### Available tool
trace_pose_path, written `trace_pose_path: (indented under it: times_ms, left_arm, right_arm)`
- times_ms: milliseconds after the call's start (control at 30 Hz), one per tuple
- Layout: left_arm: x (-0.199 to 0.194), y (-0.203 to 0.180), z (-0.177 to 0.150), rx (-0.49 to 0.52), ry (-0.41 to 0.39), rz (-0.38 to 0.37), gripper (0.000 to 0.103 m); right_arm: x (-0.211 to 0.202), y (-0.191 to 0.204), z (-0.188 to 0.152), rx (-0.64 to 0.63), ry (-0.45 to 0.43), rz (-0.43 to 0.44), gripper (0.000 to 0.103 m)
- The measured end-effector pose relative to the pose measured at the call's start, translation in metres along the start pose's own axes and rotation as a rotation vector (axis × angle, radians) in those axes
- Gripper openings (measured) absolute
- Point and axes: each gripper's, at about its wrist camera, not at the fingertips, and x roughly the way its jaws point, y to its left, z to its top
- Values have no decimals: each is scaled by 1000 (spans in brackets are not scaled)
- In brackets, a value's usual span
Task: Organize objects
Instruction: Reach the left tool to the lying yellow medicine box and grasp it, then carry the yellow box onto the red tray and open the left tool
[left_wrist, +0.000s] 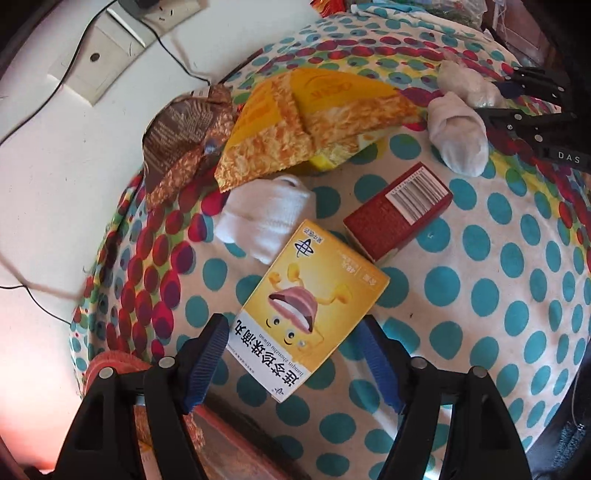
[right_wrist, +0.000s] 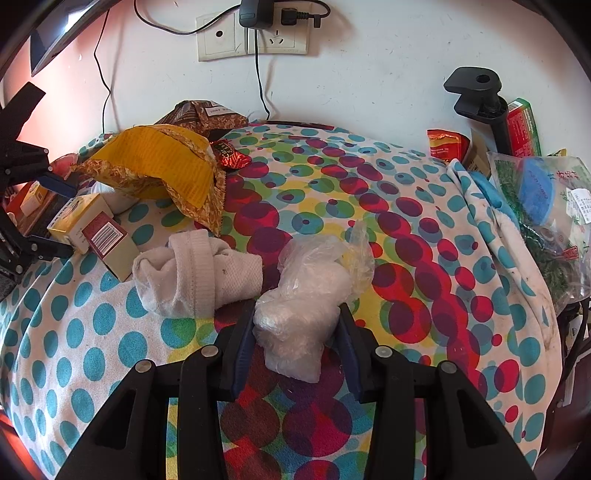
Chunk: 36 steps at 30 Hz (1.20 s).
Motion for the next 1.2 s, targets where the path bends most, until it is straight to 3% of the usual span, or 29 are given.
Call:
trace_pose_path:
  times_ms: [200,567,667,800,900,1000,1033,1100,1133,1200]
  left_arm:
    - [2,0,2,-50,-55,15,78]
    - [14,21,15,-39,-16,-42,83]
    - [19,22,18,-14,11,-23,85]
    - [24,34,21,-51,29,-90,85]
    - [29,47,18,-164,49,-148,85]
    - [22,40,12,-146,17,-88,82]
    - [19,35,11,-130,9,-58,79]
    - [12,23,9,-105,-11,-7,49]
    - [10,18,8,-110,-10,10,41]
    - [7,8,5,-128,-23,26,36]
  right_arm:
    - [0,1,0,-2,0,-3,40]
    - [0,0,-1,-2,0,-3,40]
    - [0,0,-1,-2,0,-3,40]
    - [0,0,-1,-2,0,-3,40]
    - [0,0,-1,-1,0,-3,40]
    - [0,0,-1,-1,0,-4,40]
    - [0,0,-1,0,0,-3,40]
    - [0,0,-1,-1,0,-5,41]
    - [1,0,-1,-2,0,-4,41]
    - [1,1,-1,-4,0,-8,41]
